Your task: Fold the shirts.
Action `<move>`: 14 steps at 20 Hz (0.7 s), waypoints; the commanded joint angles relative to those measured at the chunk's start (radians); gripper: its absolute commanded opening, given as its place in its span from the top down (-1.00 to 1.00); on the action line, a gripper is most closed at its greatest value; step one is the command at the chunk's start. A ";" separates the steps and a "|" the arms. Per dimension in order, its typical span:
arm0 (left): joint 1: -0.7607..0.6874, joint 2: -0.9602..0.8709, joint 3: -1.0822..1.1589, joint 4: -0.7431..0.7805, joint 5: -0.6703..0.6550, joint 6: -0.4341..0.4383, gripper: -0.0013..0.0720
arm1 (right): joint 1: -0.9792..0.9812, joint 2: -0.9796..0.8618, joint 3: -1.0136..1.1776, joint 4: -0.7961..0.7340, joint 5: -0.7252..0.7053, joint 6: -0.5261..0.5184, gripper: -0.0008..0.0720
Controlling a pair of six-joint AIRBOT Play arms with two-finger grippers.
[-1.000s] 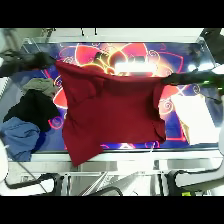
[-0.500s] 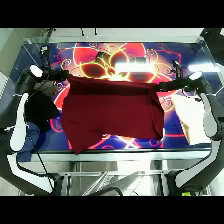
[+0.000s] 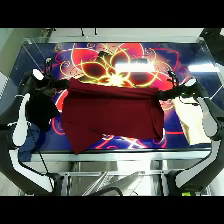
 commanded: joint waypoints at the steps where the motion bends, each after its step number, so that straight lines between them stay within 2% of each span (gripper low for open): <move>1: 0.002 0.025 0.000 0.002 -0.084 -0.005 0.93 | 0.000 0.030 -0.009 -0.019 0.024 0.002 0.10; 2: 0.002 0.048 0.000 0.002 -0.098 -0.005 0.49 | -0.001 0.054 -0.004 -0.020 0.032 0.014 -0.47; 3: 0.002 0.073 0.000 0.002 -0.107 -0.013 -0.56 | -0.003 0.089 0.001 -0.020 0.038 0.037 -0.61; 4: 0.002 0.103 0.000 0.002 -0.121 -0.040 -0.88 | -0.006 0.128 0.002 -0.021 0.042 0.054 -0.61; 7: 0.002 0.175 0.000 0.007 -0.216 -0.044 -0.86 | -0.033 0.238 0.001 -0.031 0.078 0.110 -0.61; 10: 0.021 0.208 -0.040 0.000 -0.354 -0.049 -0.86 | -0.081 0.302 -0.011 -0.028 0.220 0.138 -0.59; 14: 0.045 0.325 -0.340 -0.005 -0.380 -0.048 -0.86 | -0.176 0.388 -0.123 -0.031 0.345 0.180 -0.59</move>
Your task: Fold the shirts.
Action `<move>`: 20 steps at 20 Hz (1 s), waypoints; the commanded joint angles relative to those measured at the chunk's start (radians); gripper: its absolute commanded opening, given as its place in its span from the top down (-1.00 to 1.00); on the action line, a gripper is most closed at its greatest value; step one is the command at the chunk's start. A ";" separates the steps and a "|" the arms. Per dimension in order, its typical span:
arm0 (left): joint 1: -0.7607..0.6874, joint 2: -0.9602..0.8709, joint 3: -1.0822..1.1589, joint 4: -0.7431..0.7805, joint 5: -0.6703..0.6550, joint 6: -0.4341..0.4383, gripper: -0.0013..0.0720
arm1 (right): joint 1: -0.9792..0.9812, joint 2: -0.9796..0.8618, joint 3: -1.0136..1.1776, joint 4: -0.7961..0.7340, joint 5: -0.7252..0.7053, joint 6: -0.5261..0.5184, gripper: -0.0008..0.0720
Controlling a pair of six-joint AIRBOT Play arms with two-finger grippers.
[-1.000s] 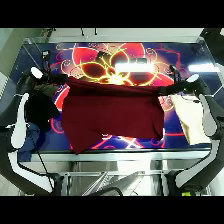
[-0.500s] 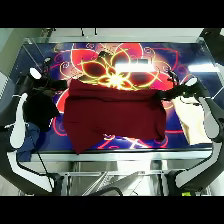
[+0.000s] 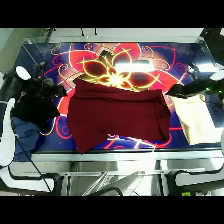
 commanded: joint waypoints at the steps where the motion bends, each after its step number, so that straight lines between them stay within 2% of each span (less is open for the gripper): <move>1: 0.018 0.116 -0.257 0.000 -0.039 0.000 -0.86 | -0.098 0.100 -0.122 0.001 0.116 0.042 -0.59; 5: 0.021 0.258 -0.569 -0.023 0.062 0.002 -0.86 | -0.286 0.280 -0.396 0.000 0.109 0.061 -0.58; 8: -0.010 0.277 -0.692 -0.159 0.098 0.063 -0.86 | -0.396 0.353 -0.560 0.003 0.059 0.064 -0.58; 12: -0.086 0.277 -0.793 -0.180 0.168 0.078 -0.86 | -0.387 0.348 -0.668 0.011 0.026 0.052 -0.58; 15: -0.092 0.277 -0.802 -0.189 0.210 0.078 -0.86 | -0.369 0.344 -0.725 0.019 0.012 0.040 -0.58; 16: -0.092 0.277 -0.802 -0.189 0.227 0.077 -0.70 | -0.354 0.344 -0.741 0.019 0.004 0.037 -0.58; 17: -0.092 0.277 -0.802 -0.189 0.244 0.077 -0.29 | -0.338 0.343 -0.755 0.019 0.003 0.034 -0.58; 18: -0.092 0.277 -0.802 -0.189 0.257 0.077 -0.15 | -0.318 0.338 -0.768 0.019 0.000 0.029 -0.59; 20: -0.092 0.277 -0.801 -0.190 0.274 0.077 -0.13 | -0.277 0.320 -0.787 0.019 -0.012 0.017 -0.59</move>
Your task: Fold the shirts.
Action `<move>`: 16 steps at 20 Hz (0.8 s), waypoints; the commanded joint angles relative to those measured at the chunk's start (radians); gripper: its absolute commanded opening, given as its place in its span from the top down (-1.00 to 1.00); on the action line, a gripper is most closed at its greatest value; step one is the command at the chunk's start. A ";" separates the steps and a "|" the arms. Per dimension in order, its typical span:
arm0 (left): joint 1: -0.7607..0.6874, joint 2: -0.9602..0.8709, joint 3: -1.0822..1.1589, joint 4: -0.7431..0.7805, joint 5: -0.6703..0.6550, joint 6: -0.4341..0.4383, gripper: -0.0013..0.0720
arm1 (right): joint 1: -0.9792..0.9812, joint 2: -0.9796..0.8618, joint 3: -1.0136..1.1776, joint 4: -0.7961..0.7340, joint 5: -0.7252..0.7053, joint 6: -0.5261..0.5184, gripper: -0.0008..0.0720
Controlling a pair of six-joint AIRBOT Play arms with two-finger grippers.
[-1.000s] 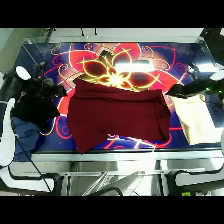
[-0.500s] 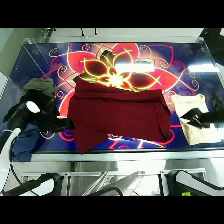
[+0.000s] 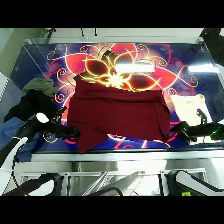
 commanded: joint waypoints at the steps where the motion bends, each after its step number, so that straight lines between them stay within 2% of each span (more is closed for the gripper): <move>1: -0.003 0.000 -0.001 0.004 0.050 0.003 0.60 | 0.067 -0.029 -0.039 0.002 -0.018 -0.021 -0.59; 2: -0.003 0.000 0.010 0.007 0.035 0.007 0.93 | 0.086 -0.045 -0.039 0.002 -0.018 -0.022 -0.59; 9: -0.003 0.000 0.145 0.006 -0.112 0.011 0.94 | 0.165 -0.103 -0.039 0.050 -0.031 -0.069 -0.58; 10: -0.003 0.001 0.162 0.006 -0.126 0.011 0.94 | 0.165 -0.104 -0.039 0.087 -0.029 -0.091 -0.51; 12: -0.002 0.002 0.198 0.006 -0.166 0.011 0.94 | 0.164 -0.104 -0.038 0.169 -0.013 -0.140 0.81; 13: 0.002 0.015 0.212 0.008 -0.184 0.011 0.94 | 0.164 -0.103 -0.036 0.192 0.002 -0.143 0.93; 16: 0.054 0.116 0.241 0.014 -0.226 0.010 0.94 | 0.163 -0.081 -0.030 0.180 0.056 -0.093 0.93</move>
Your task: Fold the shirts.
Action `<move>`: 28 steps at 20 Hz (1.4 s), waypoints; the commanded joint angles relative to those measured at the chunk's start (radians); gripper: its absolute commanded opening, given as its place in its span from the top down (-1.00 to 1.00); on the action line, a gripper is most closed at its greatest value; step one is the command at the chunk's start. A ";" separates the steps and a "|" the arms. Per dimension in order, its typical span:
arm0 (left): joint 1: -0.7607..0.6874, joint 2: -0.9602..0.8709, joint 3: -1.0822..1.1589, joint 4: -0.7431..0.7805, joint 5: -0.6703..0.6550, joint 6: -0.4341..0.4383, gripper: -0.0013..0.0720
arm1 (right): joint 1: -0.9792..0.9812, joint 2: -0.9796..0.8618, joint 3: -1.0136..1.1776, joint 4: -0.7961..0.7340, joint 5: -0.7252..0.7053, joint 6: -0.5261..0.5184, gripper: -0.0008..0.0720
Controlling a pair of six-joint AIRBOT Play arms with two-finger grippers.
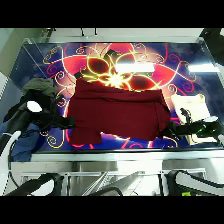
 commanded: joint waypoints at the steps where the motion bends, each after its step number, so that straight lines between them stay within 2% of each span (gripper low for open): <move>1: 0.065 0.111 0.029 0.009 -0.074 -0.001 0.94 | 0.002 0.034 0.004 0.008 0.072 0.070 0.93; 3: 0.141 0.208 0.011 0.009 -0.117 -0.004 0.94 | 0.002 0.095 0.004 0.004 0.115 0.111 0.93; 8: 0.289 0.370 -0.067 0.008 -0.105 -0.008 0.94 | -0.046 0.222 0.034 -0.010 0.107 0.185 0.93; 10: 0.310 0.383 -0.087 0.003 -0.084 -0.008 0.94 | -0.064 0.210 0.034 -0.049 0.090 0.185 0.93; 12: 0.293 0.361 -0.043 -0.047 -0.027 0.010 0.94 | -0.060 0.191 0.037 0.072 0.038 0.115 0.93; 15: 0.207 0.235 0.148 -0.110 0.044 0.036 0.94 | -0.059 0.109 0.070 0.405 -0.007 -0.022 0.93; 18: 0.113 0.036 0.365 -0.096 0.055 0.036 0.94 | -0.028 -0.006 0.155 0.564 -0.054 -0.107 0.93; 23: 0.064 -0.292 0.599 -0.096 0.076 0.033 0.94 | 0.121 -0.236 0.329 0.560 -0.210 -0.154 0.93; 28: 0.064 -0.518 0.706 -0.096 0.122 0.045 0.94 | 0.160 -0.416 0.353 0.560 -0.277 -0.245 0.93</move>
